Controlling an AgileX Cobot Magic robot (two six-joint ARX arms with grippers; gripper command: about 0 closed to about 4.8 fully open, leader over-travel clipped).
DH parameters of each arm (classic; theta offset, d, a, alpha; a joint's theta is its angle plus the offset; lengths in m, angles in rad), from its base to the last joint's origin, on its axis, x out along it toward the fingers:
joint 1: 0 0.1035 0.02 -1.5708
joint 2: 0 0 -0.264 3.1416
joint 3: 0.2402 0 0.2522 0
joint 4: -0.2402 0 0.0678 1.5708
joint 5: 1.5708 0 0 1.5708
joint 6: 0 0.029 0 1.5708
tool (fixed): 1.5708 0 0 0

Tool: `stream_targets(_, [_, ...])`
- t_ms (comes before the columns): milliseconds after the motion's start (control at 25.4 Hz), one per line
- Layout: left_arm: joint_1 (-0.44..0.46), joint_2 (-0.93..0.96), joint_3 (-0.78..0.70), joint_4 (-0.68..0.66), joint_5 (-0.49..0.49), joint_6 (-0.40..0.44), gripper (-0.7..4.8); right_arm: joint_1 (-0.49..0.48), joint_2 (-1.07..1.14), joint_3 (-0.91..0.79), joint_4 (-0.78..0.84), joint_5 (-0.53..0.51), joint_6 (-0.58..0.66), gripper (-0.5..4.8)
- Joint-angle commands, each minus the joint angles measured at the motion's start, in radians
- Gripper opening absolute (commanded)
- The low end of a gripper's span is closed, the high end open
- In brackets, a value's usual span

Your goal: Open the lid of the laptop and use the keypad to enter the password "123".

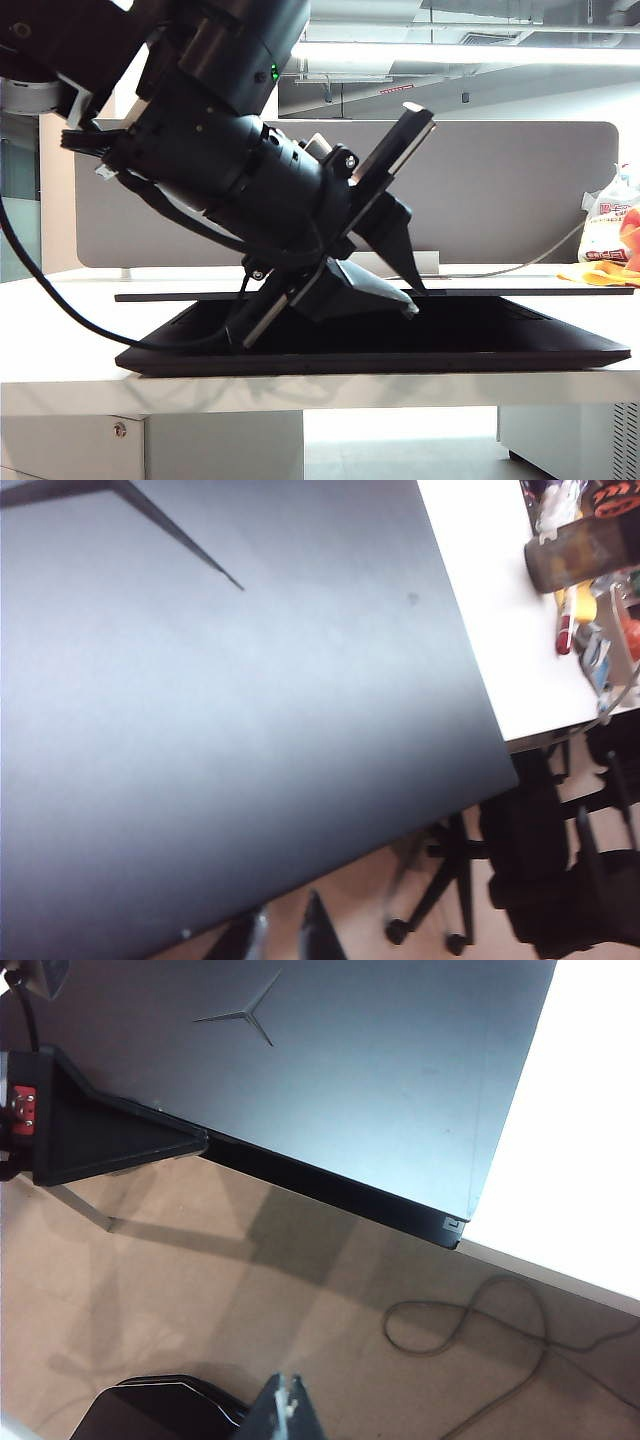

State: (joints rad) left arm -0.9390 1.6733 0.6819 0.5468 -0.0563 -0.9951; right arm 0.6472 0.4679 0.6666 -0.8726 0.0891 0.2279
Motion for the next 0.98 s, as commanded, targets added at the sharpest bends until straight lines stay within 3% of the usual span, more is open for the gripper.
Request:
stream_targets(39, [0.021, -0.045, 0.022, 0.057, -0.085, 0.105, 0.45, 0.000, 0.001, 0.002, 0.017, 0.002, 0.000, -0.05])
stream_targets(79, [0.021, -0.063, 0.030, 0.027, -0.086, 0.151, 0.17, 0.000, 0.001, 0.002, 0.017, 0.002, 0.000, -0.05])
stream_targets(354, [0.080, -0.109, 0.072, -0.063, -0.045, 0.241, 0.14, 0.001, 0.001, 0.002, 0.016, 0.002, 0.000, -0.05])
stream_targets(709, [0.086, -0.116, 0.227, -0.249, -0.060, 0.462, -0.04, 0.000, 0.001, 0.002, 0.016, 0.002, 0.000, -0.05])
stream_targets(984, [0.145, -0.129, 0.266, -0.278, -0.052, 0.490, -0.05, 0.000, 0.001, 0.002, 0.016, 0.003, 0.000, -0.05])
